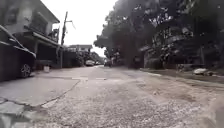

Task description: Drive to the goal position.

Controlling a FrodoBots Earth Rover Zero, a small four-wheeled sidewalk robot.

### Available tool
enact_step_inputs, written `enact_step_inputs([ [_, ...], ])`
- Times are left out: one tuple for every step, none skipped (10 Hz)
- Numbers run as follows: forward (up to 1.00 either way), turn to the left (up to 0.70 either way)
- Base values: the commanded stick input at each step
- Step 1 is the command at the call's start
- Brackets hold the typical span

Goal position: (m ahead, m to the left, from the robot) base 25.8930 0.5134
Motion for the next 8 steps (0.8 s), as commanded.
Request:
enact_step_inputs([
  [0.70, 0.00],
  [0.70, 0.00],
  [0.70, 0.00],
  [0.70, 0.00],
  [0.70, 0.00],
  [0.70, 0.00],
  [0.70, 0.00],
  [0.70, 0.00],
])
